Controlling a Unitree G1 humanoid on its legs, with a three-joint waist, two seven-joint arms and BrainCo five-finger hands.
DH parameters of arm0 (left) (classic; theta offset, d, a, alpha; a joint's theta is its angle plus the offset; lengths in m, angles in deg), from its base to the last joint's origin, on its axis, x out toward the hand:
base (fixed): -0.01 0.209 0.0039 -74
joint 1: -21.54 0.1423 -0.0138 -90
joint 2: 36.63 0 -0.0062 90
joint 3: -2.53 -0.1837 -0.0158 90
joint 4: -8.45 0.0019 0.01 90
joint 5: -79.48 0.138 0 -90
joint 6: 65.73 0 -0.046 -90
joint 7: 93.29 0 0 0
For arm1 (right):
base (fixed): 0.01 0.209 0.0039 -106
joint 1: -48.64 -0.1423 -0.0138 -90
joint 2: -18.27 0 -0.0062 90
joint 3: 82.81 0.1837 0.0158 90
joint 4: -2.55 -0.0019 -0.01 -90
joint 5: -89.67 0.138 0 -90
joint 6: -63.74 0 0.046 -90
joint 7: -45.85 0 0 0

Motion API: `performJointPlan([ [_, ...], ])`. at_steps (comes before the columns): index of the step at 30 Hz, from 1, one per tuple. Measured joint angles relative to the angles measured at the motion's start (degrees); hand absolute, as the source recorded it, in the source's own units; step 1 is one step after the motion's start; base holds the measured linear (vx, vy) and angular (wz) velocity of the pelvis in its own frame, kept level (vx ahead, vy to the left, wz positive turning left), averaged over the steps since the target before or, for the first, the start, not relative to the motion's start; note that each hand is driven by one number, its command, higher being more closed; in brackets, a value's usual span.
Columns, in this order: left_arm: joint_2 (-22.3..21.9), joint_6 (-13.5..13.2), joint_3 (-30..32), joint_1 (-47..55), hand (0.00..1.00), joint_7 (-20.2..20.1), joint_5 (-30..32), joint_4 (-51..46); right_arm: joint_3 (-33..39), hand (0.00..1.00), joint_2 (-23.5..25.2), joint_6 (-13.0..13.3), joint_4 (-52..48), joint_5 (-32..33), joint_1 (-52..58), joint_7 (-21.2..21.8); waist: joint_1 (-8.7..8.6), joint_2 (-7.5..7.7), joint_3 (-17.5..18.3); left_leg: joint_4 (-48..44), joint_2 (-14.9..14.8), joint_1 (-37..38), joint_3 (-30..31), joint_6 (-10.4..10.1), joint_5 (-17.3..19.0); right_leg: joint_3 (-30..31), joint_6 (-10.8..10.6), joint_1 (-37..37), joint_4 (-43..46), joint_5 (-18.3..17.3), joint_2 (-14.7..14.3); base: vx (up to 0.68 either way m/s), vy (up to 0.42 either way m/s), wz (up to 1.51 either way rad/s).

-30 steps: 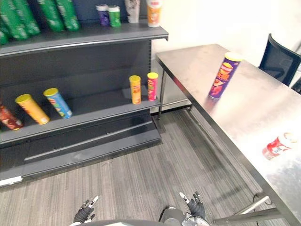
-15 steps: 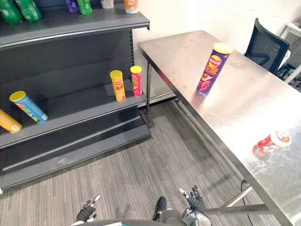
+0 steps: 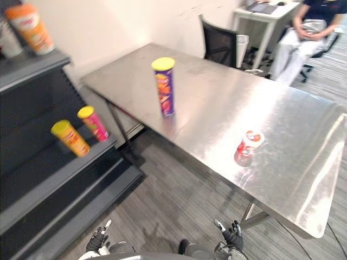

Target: Put the gum and the chips on the shelf.

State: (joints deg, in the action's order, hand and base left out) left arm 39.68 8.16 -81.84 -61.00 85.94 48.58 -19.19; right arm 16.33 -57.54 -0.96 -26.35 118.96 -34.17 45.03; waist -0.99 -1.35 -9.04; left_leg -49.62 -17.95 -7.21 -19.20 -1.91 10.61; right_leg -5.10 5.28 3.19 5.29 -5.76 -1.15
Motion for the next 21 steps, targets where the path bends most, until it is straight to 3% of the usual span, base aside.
performJointPlan([
  [3,-0.57,-0.93,-0.22,1.37,0.00,0.19,0.51,-2.53,-0.12,0.00,0.16,0.01,-1.81,-0.10,-0.23,0.25,0.14,-0.03,0.04,17.10,3.72,-3.33,6.01,-0.94,0.56,6.73,-1.29,0.49,1.43,-2.56,-0.51,0.24,0.109,-1.20],
  [5,-0.84,-1.36,-0.16,1.50,0.00,0.68,1.88,-3.53,-0.55,0.00,0.01,0.13,-2.51,-0.11,-0.51,1.19,1.29,0.04,0.07,29.62,5.76,-3.73,10.04,-2.20,-0.61,11.88,-2.41,0.79,2.18,-3.70,-0.62,0.30,0.185,-1.13],
  [6,-0.90,-1.41,-0.19,1.54,0.00,0.69,2.23,-3.65,-0.74,0.00,0.04,0.12,-2.52,-0.11,-0.50,1.38,1.32,0.01,0.09,31.74,6.34,-3.63,10.81,-2.49,-1.15,12.69,-3.18,1.16,2.31,-4.01,-0.57,0.32,0.235,-0.88],
  [7,-1.12,-1.43,-0.21,1.70,0.00,0.78,2.35,-3.64,-1.62,0.00,0.10,0.13,-2.55,-0.14,-0.47,1.69,1.38,-0.31,0.43,34.84,6.97,-3.48,12.28,-2.45,-2.44,14.21,-4.35,1.26,3.38,-5.25,-0.61,0.35,0.281,-0.73],
  [8,-1.74,-1.40,-0.16,1.97,0.00,1.06,2.24,-3.46,-2.77,0.00,-0.07,0.16,-2.54,-0.28,-0.40,2.12,1.56,-1.16,1.22,37.05,7.31,-2.97,12.61,-2.45,-6.25,15.37,-6.14,0.99,4.96,-6.64,-0.95,0.36,0.307,-0.80],
  [9,-1.86,-1.39,0.01,1.81,0.00,1.24,2.15,-3.44,-3.15,0.00,0.08,0.16,-2.48,-0.59,-0.50,2.50,2.16,-1.77,1.69,37.00,7.37,-2.38,12.37,-3.73,-9.03,15.76,-7.04,0.93,5.87,-7.23,-0.65,0.38,0.334,-0.78],
  [10,-0.97,-1.44,0.12,1.69,0.00,1.55,2.35,-3.43,-4.19,0.00,0.66,0.31,-2.46,-1.05,-0.33,2.70,2.62,0.08,2.47,36.61,8.77,-1.45,10.28,-2.74,-8.22,15.42,-7.86,0.84,6.73,-7.45,1.46,0.30,0.260,-0.50],
  [13,0.20,-1.43,0.02,1.36,0.00,1.74,3.08,-3.01,-6.14,0.00,2.93,0.53,-2.39,-1.83,-0.44,2.60,2.68,2.34,3.79,38.17,12.55,0.41,8.10,-0.62,-6.71,12.81,-8.55,1.17,6.73,-7.11,5.70,0.29,0.261,-0.12],
  [16,0.23,-1.15,-0.74,1.25,0.00,1.83,4.58,-2.38,-7.42,0.00,3.88,0.53,-2.07,-1.76,-1.05,2.53,2.85,2.25,4.25,39.69,14.26,2.36,6.85,0.28,-6.16,11.48,-10.72,1.34,7.04,-5.59,7.54,0.18,0.205,-0.10],
  [21,0.24,-0.74,-0.90,1.16,0.00,1.68,4.84,-0.72,-7.46,0.00,4.49,1.65,-1.68,-1.77,-0.97,2.48,2.75,2.06,5.14,44.53,14.34,6.45,4.02,1.11,-6.75,10.80,-10.38,1.00,7.45,-1.98,7.60,0.05,0.109,-0.31],
])
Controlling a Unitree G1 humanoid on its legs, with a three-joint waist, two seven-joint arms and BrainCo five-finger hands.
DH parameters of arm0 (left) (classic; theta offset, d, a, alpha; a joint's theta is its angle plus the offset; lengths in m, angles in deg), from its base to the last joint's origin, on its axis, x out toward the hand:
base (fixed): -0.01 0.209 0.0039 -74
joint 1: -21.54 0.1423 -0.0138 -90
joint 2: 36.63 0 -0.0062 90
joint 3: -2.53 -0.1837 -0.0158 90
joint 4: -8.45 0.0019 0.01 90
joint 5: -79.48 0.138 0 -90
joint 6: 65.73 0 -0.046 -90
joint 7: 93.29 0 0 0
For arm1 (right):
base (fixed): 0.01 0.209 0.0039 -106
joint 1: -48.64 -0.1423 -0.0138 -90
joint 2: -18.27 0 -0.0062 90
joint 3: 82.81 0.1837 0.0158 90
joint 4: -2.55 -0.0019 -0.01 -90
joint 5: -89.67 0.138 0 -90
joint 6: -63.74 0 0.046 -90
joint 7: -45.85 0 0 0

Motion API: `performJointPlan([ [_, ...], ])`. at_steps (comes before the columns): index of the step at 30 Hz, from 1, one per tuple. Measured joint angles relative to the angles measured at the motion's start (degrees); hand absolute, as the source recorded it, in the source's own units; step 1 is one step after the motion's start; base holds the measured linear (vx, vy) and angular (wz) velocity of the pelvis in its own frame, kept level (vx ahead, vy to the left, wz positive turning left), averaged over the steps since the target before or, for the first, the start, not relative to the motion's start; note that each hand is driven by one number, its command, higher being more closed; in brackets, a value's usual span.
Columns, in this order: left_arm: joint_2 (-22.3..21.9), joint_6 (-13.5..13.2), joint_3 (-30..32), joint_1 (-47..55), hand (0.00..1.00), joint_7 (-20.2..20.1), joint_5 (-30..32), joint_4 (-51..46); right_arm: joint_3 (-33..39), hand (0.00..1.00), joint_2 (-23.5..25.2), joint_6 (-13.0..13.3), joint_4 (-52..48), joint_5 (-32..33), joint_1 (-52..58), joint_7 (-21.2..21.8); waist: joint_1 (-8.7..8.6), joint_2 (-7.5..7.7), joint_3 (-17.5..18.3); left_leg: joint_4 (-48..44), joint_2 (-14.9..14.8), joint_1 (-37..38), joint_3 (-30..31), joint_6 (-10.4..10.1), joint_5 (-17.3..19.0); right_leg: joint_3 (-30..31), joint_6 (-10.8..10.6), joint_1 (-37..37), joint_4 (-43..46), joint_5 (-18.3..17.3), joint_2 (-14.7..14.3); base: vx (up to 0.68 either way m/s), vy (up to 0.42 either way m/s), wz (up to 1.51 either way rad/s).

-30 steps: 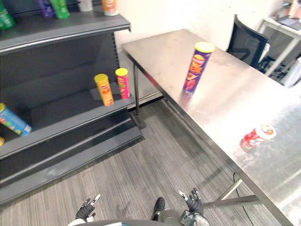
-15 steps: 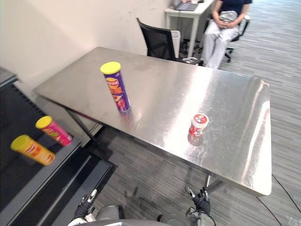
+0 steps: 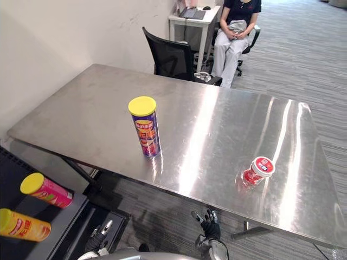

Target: Put the gum and the chips on the shelf.

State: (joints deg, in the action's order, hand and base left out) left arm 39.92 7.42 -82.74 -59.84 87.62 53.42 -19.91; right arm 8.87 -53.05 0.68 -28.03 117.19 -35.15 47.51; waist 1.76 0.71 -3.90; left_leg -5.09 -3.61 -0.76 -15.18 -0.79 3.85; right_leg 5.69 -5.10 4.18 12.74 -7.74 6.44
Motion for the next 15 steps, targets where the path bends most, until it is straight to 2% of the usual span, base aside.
performJointPlan([
  [6,-0.09,0.43,-0.10,-0.59,0.00,-0.14,2.63,1.20,0.02,0.00,-0.74,1.46,-0.01,0.05,0.67,-1.78,-0.04,-0.38,0.74,5.87,-0.47,1.98,-4.51,0.98,-2.59,-3.51,-0.03,-2.93,-0.93,4.66,-0.25,-0.05,0.067,-0.41],
  [7,-0.13,0.79,0.03,-0.66,0.00,-0.14,2.66,1.19,0.01,0.00,-0.69,1.66,-0.04,0.12,0.50,-1.81,-0.02,-0.58,0.75,5.91,-1.29,2.01,-6.88,0.96,-2.53,-6.88,0.81,-3.83,-1.93,6.30,-0.36,-0.13,0.030,-1.09],
  [8,-0.19,0.80,0.11,-0.58,0.00,-0.15,2.75,1.16,0.00,0.00,-0.46,2.00,-0.03,0.08,0.06,-1.57,0.02,-1.28,0.50,6.07,-2.64,1.72,-10.29,1.08,-2.32,-11.18,2.58,-4.82,-2.74,7.04,-0.41,-0.15,0.008,-1.28],
  [9,-0.16,0.82,0.18,-0.59,0.00,-0.05,2.71,1.08,0.01,0.00,-0.41,2.09,0.00,0.03,-0.34,-1.38,0.09,-1.14,0.44,5.97,-3.16,1.45,-12.61,1.25,-2.28,-14.59,3.38,-5.41,-1.95,6.34,0.13,-0.20,-0.019,-1.56],
  [10,0.08,0.92,0.08,-0.56,0.00,0.04,3.10,1.12,0.06,0.00,-0.51,2.16,0.09,0.01,-0.59,-1.12,0.08,-0.97,0.56,5.94,-3.83,1.75,-16.12,1.18,-2.18,-21.84,3.99,-6.66,0.88,5.80,2.20,-0.18,-0.044,-1.35],
  [12,0.57,1.22,-1.12,-0.56,0.00,0.10,4.19,1.62,0.14,0.00,-1.09,2.19,0.90,-0.04,-1.00,-0.86,-0.07,-1.02,0.62,5.99,-4.99,2.44,-19.54,0.25,-1.50,-28.88,4.00,-6.48,2.21,5.80,4.64,-0.13,-0.100,-1.37],
  [14,2.22,1.21,-4.34,-0.84,0.00,-0.05,4.67,1.52,0.22,0.00,-1.95,2.24,2.37,-0.04,-0.35,-0.78,-0.21,0.19,0.81,6.69,-4.39,2.38,-20.09,-1.10,-2.15,-30.47,2.56,-5.17,-1.26,7.96,5.82,-0.06,-0.157,-0.94],
  [15,3.53,1.55,-5.70,-1.86,0.00,-0.06,4.81,1.96,0.26,0.00,-2.28,2.17,2.68,-0.02,0.27,-1.12,-0.10,2.22,0.97,9.44,-1.97,2.67,-17.98,-2.92,-3.79,-30.22,0.96,-3.86,-6.11,6.11,5.90,-0.08,-0.233,-0.73],
])
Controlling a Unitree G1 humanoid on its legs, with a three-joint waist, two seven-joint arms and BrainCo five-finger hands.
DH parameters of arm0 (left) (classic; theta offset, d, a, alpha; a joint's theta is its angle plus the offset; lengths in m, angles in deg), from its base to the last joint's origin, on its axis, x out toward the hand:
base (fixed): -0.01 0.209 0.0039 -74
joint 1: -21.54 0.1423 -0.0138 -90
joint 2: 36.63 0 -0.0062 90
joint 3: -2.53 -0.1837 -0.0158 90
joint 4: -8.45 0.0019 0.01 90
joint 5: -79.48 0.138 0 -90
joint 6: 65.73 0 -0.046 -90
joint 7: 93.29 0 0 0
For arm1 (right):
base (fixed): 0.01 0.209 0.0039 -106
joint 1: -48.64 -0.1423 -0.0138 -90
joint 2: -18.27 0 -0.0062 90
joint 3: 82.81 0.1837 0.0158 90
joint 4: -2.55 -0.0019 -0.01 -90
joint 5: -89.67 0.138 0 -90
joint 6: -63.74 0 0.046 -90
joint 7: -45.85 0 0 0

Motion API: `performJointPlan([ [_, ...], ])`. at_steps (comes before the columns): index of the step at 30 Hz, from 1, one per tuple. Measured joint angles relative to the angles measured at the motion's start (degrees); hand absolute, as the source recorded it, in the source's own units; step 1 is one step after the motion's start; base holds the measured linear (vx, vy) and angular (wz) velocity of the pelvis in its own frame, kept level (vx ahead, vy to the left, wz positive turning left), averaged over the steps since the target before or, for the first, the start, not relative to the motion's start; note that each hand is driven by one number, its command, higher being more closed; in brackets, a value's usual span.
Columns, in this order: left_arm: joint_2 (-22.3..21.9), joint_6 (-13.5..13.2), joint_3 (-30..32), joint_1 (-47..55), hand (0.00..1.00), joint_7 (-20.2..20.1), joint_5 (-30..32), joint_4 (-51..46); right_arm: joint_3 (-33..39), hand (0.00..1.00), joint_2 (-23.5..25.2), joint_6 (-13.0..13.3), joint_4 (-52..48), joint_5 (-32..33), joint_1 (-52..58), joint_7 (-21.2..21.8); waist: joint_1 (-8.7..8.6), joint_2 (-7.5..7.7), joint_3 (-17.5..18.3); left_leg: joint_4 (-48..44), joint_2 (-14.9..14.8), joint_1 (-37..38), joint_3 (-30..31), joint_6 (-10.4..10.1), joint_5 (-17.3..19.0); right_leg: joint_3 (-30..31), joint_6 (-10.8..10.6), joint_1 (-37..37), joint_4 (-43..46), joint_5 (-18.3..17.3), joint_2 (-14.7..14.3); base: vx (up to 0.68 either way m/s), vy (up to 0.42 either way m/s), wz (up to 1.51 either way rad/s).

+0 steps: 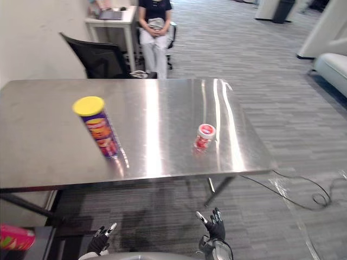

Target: Put the gum and the chips on the shelf.

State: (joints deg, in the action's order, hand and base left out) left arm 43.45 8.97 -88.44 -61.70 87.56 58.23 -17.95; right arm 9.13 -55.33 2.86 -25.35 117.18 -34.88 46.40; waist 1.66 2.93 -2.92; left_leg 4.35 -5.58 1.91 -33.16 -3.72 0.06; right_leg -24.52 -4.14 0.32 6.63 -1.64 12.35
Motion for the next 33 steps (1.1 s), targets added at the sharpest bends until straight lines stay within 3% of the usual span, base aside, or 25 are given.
performJointPlan([
  [1,0.38,0.33,-0.28,-0.18,0.00,0.01,0.03,0.12,0.03,0.00,-0.09,-0.05,0.18,0.01,-0.27,-0.28,0.02,0.69,-0.20,1.71,1.63,0.48,1.18,-0.11,-1.50,-0.27,-1.90,-0.01,-1.75,-2.28,0.31,-0.09,-0.267,-0.67],
  [2,0.37,0.64,-0.44,-0.90,0.00,0.08,0.04,0.56,0.07,0.00,-0.72,-0.12,0.66,0.01,-0.74,-0.37,-0.25,0.03,-0.79,1.71,1.59,0.56,1.25,0.65,-2.26,-0.04,-2.30,-0.16,-1.91,-2.19,-0.09,-0.05,-0.228,-0.37],
  [3,0.22,1.46,-1.48,-1.35,0.00,0.11,0.03,1.69,0.05,0.00,-2.23,-0.30,2.03,0.00,-0.27,-0.69,-1.31,-0.78,-1.66,1.71,0.98,1.45,4.42,0.84,-3.17,-0.15,-2.33,0.46,-1.03,-2.68,-0.75,-0.01,-0.158,-0.05],
  [5,0.18,1.72,-2.86,-1.35,0.00,0.08,0.03,1.94,0.10,0.00,-2.62,-0.37,2.25,0.00,0.85,-1.32,-1.63,-1.42,-1.36,1.71,0.48,1.94,5.34,0.80,-3.15,-0.80,-2.34,1.49,-1.25,-2.67,-1.36,0.03,-0.121,0.16],
  [13,0.49,1.69,-3.23,-1.42,0.00,0.56,0.05,2.07,0.17,0.00,-2.15,-2.21,4.08,0.01,-1.58,-3.89,-1.35,-1.36,-0.99,1.72,0.73,1.61,6.56,0.60,-2.83,-1.45,-2.88,3.00,-4.04,-2.20,-2.22,0.03,-0.019,0.07],
  [16,0.69,1.69,-3.18,-1.80,0.00,1.00,0.10,2.24,2.73,0.00,-2.06,-3.57,4.45,0.02,-1.90,-4.11,-1.22,-1.19,-1.00,1.70,1.25,1.15,6.71,0.73,-2.65,-1.47,-2.98,3.12,-5.15,-1.46,-2.17,0.07,0.008,0.01],
  [21,0.83,1.68,-2.48,-1.90,0.00,1.21,1.01,2.53,7.46,0.00,-2.09,-3.37,5.29,0.60,-2.66,-6.90,-1.32,-0.82,-0.90,1.69,1.77,1.37,7.14,0.70,-2.63,-1.51,-2.76,4.04,-6.86,-0.70,-2.13,0.07,0.001,-0.01],
  [26,-0.17,1.72,2.20,-1.71,0.00,0.78,2.27,2.39,17.33,0.00,-2.70,-3.37,4.19,1.41,-2.99,-12.43,-1.31,-0.85,-0.99,1.71,1.80,2.50,6.89,0.40,-2.33,-1.55,-2.34,5.36,-7.65,-0.49,-2.19,0.03,-0.002,-0.02],
  [33,-1.36,1.57,8.35,2.11,0.00,-1.16,2.22,-1.11,33.95,0.00,-10.74,-1.65,-13.67,5.12,-2.95,-15.90,-1.40,-1.42,-0.94,1.71,1.98,3.50,5.65,0.88,-0.74,-1.46,-2.04,5.78,-7.52,-0.69,-0.99,0.00,0.047,-0.06],
])
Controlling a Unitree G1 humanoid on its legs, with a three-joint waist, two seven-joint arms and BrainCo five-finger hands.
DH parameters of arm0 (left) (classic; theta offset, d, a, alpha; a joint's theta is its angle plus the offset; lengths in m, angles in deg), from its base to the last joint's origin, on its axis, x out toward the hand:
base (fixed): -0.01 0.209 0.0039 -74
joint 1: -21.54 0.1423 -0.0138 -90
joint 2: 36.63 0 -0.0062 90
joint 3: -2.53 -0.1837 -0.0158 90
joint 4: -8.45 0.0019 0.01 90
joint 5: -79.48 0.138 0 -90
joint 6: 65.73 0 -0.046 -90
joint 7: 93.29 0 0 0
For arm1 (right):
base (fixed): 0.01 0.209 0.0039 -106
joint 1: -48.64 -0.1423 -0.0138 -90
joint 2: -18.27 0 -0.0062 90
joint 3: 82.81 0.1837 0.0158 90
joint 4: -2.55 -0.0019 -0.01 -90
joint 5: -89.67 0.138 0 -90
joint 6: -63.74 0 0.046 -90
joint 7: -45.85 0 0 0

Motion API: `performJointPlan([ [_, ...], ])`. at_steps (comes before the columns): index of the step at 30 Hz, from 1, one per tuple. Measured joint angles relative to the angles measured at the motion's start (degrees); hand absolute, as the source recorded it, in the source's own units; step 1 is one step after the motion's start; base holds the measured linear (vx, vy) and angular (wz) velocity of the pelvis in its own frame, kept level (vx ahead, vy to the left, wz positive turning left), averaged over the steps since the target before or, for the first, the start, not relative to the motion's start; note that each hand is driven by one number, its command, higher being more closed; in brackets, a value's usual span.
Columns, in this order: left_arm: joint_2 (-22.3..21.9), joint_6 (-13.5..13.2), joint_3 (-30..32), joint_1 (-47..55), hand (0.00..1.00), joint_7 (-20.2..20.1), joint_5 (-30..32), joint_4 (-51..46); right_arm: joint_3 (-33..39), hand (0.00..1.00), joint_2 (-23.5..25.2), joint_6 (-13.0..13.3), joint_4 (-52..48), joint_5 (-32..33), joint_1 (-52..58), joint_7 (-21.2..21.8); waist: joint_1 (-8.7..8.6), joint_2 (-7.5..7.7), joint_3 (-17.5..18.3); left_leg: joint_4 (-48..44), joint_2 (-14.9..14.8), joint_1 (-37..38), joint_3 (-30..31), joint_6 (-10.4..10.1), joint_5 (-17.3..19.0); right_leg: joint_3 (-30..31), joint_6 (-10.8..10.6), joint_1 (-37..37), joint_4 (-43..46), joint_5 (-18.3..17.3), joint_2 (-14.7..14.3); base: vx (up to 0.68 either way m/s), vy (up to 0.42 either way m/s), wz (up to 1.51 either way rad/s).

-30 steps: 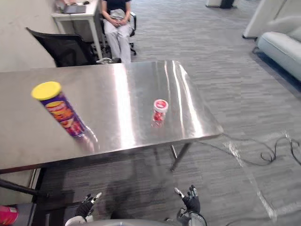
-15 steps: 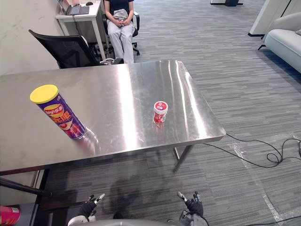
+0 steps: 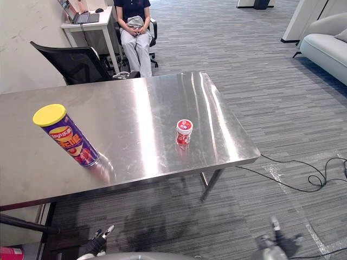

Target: Put the gum and the chips on the shelf.

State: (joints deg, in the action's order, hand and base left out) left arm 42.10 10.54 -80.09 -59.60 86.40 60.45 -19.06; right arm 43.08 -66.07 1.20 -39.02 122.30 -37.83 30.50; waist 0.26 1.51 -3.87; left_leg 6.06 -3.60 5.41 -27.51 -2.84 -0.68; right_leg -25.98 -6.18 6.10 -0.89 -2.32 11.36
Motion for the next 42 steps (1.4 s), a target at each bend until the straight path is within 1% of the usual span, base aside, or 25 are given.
performJointPlan([
  [1,0.00,-0.01,-0.05,0.75,0.00,-0.01,-0.01,-0.84,1.57,0.00,-1.02,1.56,-6.13,-0.19,-0.04,-0.85,0.00,-0.06,0.04,0.00,0.15,-0.01,-0.10,0.11,0.12,-0.03,-0.02,-0.01,0.03,0.00,0.25,0.02,0.031,0.01],
  [3,0.01,-0.04,-0.35,1.66,0.00,0.01,-0.03,-2.06,1.96,0.00,-1.53,2.80,-13.16,-0.29,-0.09,-1.66,-0.01,-0.19,0.12,0.00,0.26,-0.03,-0.15,0.16,0.22,-0.04,-0.12,-0.04,0.04,0.05,0.40,0.01,0.018,0.00],
  [4,0.07,-0.03,-0.89,2.22,0.00,0.03,-0.12,-2.81,1.47,0.00,-1.92,3.30,-18.92,-1.44,-0.14,-2.68,-0.04,-0.29,0.20,-0.01,0.30,-0.12,-0.17,0.21,0.30,-0.04,-0.32,-0.12,0.03,0.17,0.45,0.04,0.018,-0.01],
  [5,0.33,0.04,-2.04,2.79,0.00,0.05,-0.14,-3.88,0.13,0.00,-2.37,3.39,-24.91,-3.48,-0.14,-3.92,-0.05,-0.40,0.27,-0.01,0.31,-0.23,-0.19,0.15,0.37,-0.03,-0.66,-0.25,0.03,0.37,0.47,0.04,0.014,-0.01],
  [6,0.55,0.11,-2.78,2.93,0.00,0.06,-0.13,-4.27,-0.88,0.00,-2.64,3.44,-28.08,-4.27,-0.17,-4.48,-0.04,-0.54,0.38,-0.01,0.31,-0.31,-0.20,0.13,0.39,-0.02,-0.66,-0.37,0.04,0.37,0.46,0.05,0.008,-0.02],
  [8,1.34,0.55,-5.38,3.00,0.00,0.10,-0.12,-5.04,-4.35,0.00,-3.38,3.49,-37.45,-7.77,-1.38,-5.15,-0.02,-0.72,0.62,-0.01,0.30,-0.70,-0.26,0.09,0.42,0.22,-0.74,-0.88,0.08,0.42,0.41,0.04,0.000,-0.03],
  [9,1.48,0.72,-5.95,3.08,0.00,0.12,-0.12,-5.46,-5.12,0.00,-3.45,3.48,-39.16,-8.24,-1.88,-5.01,-0.04,-0.79,0.66,-0.01,0.30,-0.79,-0.24,0.09,0.42,0.28,-0.76,-0.96,0.08,0.43,0.39,0.04,-0.004,0.00],
  [11,1.89,1.28,-7.30,3.12,0.00,0.13,-0.12,-6.25,-8.58,0.00,-3.88,3.00,-44.45,-12.38,-2.78,-3.38,-0.06,-0.92,0.78,-0.02,0.32,-0.95,-0.05,0.09,0.42,0.44,-0.78,-1.06,0.07,0.44,0.31,0.05,-0.004,0.02],
  [12,1.99,1.44,-7.48,3.11,0.00,0.15,-0.11,-6.34,-9.86,0.00,-4.20,2.69,-45.63,-13.21,-2.77,-2.50,-0.09,-0.97,0.82,-0.02,0.35,-0.99,0.00,0.09,0.42,0.52,-0.78,-1.09,0.07,0.44,0.26,0.04,-0.009,0.01],
  [13,2.11,1.57,-7.68,3.12,0.00,0.15,-0.01,-6.40,-11.77,0.00,-4.69,2.31,-47.29,-14.72,-2.79,-0.71,-0.14,-1.10,0.96,-0.03,0.42,-1.15,0.07,0.09,0.42,0.63,-0.80,-1.20,0.07,0.45,0.00,0.00,0.000,0.00],
  [14,2.38,1.65,-8.03,3.12,0.00,0.16,0.01,-6.35,-14.97,0.00,-5.52,0.31,-50.02,-16.18,-2.81,3.29,-0.20,-0.95,1.14,-0.04,0.68,-1.69,0.17,0.09,0.42,0.95,-0.83,-1.96,0.12,0.48,-0.04,0.00,0.000,0.00],
  [15,2.55,1.69,-8.22,3.13,0.00,0.14,0.03,-6.30,-16.19,0.00,-5.84,-0.08,-50.46,-16.51,-2.88,5.11,-0.24,-0.92,1.30,-0.15,0.80,-1.94,0.31,0.11,0.41,1.00,-0.86,-2.01,0.12,0.50,-0.05,0.00,0.000,0.00],
  [16,2.84,1.67,-8.33,3.13,0.00,0.05,0.04,-6.02,-18.36,0.00,-6.92,-1.73,-50.90,-16.73,-2.94,9.00,-0.46,-0.70,1.38,-0.35,0.83,-2.33,0.74,0.15,0.38,0.96,-0.86,-2.50,0.15,0.51,-0.09,0.02,0.009,0.05],
  [17,2.95,1.62,-8.35,3.12,0.00,0.01,0.04,-6.03,-19.09,0.00,-7.46,-2.51,-50.89,-16.81,-2.96,10.69,-0.50,-0.60,1.39,-0.38,0.85,-2.43,0.86,0.15,0.38,0.98,-0.86,-2.61,0.17,0.51,-0.10,0.03,0.001,0.10],
  [18,3.30,1.17,-8.70,3.14,0.00,0.01,0.09,-5.89,-20.76,0.00,-9.17,-5.62,-50.57,-16.34,-3.15,16.35,-0.70,-0.45,1.45,-0.40,0.99,-2.66,1.38,0.19,0.35,0.92,-0.85,-2.74,0.20,0.51,-0.06,0.01,-0.003,0.07],
  [21,3.69,0.79,-8.81,3.24,0.00,0.06,0.16,-5.76,-21.56,0.00,-10.93,-7.64,-49.52,-16.14,-3.52,21.48,-0.92,-0.45,1.46,-0.41,1.14,-2.82,1.73,0.28,0.29,0.86,-0.85,-2.80,0.23,0.52,0.02,0.01,0.006,0.06],
  [22,4.02,0.50,-8.99,3.54,0.00,0.09,0.16,-5.49,-22.56,0.00,-12.34,-8.38,-49.12,-15.80,-3.59,23.92,-1.41,-0.46,1.46,-0.41,1.17,-3.01,1.99,0.34,0.25,0.76,-0.84,-2.89,0.23,0.52,0.01,0.00,-0.003,0.07],
  [23,4.47,0.52,-9.26,4.11,0.00,0.15,0.17,-5.37,-23.65,0.00,-13.59,-8.53,-48.36,-15.82,-3.66,25.84,-1.74,-0.45,1.46,-0.41,1.17,-3.10,2.38,0.39,0.21,0.64,-0.84,-2.89,0.23,0.52,-0.02,0.00,-0.009,0.06],
  [25,4.68,0.54,-9.35,5.01,0.00,0.20,0.56,-5.30,-25.22,0.00,-15.48,-8.52,-46.37,-16.60,-3.66,27.16,-1.84,-0.41,1.49,-0.41,1.15,-3.12,3.19,0.39,0.20,0.67,-0.84,-2.95,0.24,0.52,-0.06,0.00,0.000,0.00],
  [26,4.76,0.54,-9.42,5.07,0.00,0.21,1.76,-4.92,-26.00,0.00,-16.65,-8.54,-44.99,-16.89,-3.76,27.38,-1.76,-0.43,1.50,-0.41,1.16,-3.21,3.29,0.45,0.16,0.63,-0.84,-2.99,0.24,0.52,-0.06,0.00,0.000,0.00],
  [29,5.04,0.51,-9.97,5.08,0.00,0.24,2.42,-3.66,-28.48,0.00,-18.61,-8.73,-41.80,-16.88,-5.48,27.32,-1.77,-0.46,1.52,-0.41,1.18,-3.27,3.65,0.58,-0.04,0.44,-0.83,-3.01,0.38,0.52,-0.04,-0.02,-0.005,0.02],
  [35,5.58,0.50,-11.01,5.25,0.00,0.41,2.40,-3.28,-30.80,0.00,-19.50,-8.81,-37.50,-16.82,-9.12,26.87,-1.70,-0.48,1.51,-0.39,1.33,-3.50,4.87,1.02,-0.61,-0.22,-0.82,-3.09,0.86,0.51,0.13,-0.04,-0.004,0.06],
  [37,5.61,0.50,-11.22,5.50,0.00,0.40,2.40,-3.18,-32.35,0.00,-20.46,-8.80,-36.14,-16.80,-10.42,26.92,-1.70,-0.48,1.51,-0.39,1.40,-3.53,4.97,1.16,-0.77,-0.23,-0.83,-3.13,0.95,0.51,0.19,-0.04,0.005,0.03],
  [42,5.68,0.51,-11.62,5.82,0.00,0.41,2.41,-3.18,-34.13,0.00,-20.60,-8.80,-33.61,-16.76,-13.86,26.97,-1.67,-0.64,1.55,-0.39,1.55,-4.52,6.50,1.38,-1.36,-0.42,-1.20,-3.96,1.10,0.79,0.32,-0.03,-0.001,0.03],
])
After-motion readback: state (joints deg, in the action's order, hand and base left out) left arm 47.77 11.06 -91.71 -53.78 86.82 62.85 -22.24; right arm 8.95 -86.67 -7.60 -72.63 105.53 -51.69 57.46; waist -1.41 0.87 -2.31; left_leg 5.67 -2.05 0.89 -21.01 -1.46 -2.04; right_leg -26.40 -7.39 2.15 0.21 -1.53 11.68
